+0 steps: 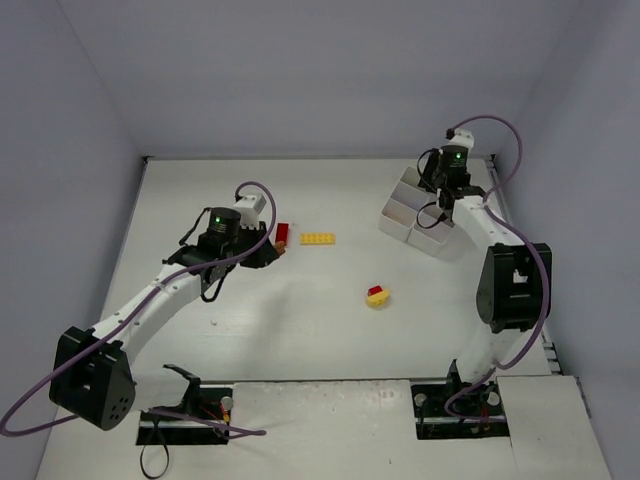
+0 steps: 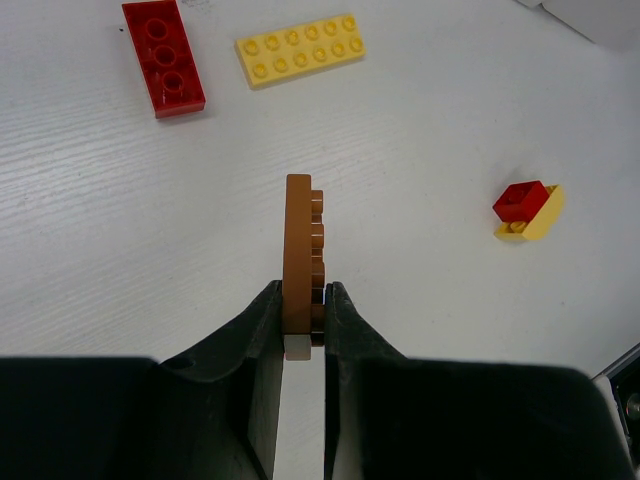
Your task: Sort the legos into containers by color
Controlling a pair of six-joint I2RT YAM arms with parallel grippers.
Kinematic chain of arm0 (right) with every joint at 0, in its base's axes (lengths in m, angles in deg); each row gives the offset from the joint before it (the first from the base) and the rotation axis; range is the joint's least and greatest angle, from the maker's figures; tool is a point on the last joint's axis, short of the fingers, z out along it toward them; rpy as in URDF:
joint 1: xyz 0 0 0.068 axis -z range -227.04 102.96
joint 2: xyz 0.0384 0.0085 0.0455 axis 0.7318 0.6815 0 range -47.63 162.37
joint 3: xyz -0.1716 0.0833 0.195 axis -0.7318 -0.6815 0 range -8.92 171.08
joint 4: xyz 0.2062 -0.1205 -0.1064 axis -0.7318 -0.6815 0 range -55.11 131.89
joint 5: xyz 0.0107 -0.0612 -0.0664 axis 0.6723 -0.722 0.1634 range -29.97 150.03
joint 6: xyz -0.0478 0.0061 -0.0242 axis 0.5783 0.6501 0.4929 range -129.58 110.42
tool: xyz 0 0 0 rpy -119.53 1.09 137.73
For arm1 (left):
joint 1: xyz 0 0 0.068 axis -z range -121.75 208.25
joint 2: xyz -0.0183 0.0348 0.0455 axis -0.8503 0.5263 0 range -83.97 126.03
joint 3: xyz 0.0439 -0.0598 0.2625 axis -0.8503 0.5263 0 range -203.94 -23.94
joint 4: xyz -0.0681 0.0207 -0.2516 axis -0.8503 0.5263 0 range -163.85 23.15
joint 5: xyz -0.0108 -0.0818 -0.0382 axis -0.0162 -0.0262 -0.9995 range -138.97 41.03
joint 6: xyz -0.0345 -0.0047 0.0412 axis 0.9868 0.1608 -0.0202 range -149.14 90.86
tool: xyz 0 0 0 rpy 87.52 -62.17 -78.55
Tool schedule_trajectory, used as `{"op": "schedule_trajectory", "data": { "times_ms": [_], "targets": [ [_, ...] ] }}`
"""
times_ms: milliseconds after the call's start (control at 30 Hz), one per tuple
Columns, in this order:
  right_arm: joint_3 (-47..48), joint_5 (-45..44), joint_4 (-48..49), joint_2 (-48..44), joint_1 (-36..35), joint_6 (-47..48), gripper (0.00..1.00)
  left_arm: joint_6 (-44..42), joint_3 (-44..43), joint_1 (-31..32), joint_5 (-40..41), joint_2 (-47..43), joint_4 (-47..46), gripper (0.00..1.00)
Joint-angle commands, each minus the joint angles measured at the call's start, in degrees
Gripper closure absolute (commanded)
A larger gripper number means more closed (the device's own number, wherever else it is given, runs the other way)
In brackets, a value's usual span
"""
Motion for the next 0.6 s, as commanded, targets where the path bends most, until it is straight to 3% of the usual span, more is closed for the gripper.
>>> {"op": "schedule_trajectory", "data": {
  "times_ms": [0,267,567],
  "targets": [
    [3.8,0.4,4.2,0.6,0.4,-0.5,0.97,-0.8,-2.5,-0.3,-0.3,0.0,-2.9,1.0],
    [6.0,1.6,4.2,3.4,0.4,-0.3,0.88,-1.0,-2.4,-0.4,-0.3,0.1,-2.9,1.0],
    [7.1,2.6,4.3,3.9,0.4,0.2,0.57,-1.0,-2.2,-0.4,-1.0,0.1,-3.4,1.0]
  ]
}}
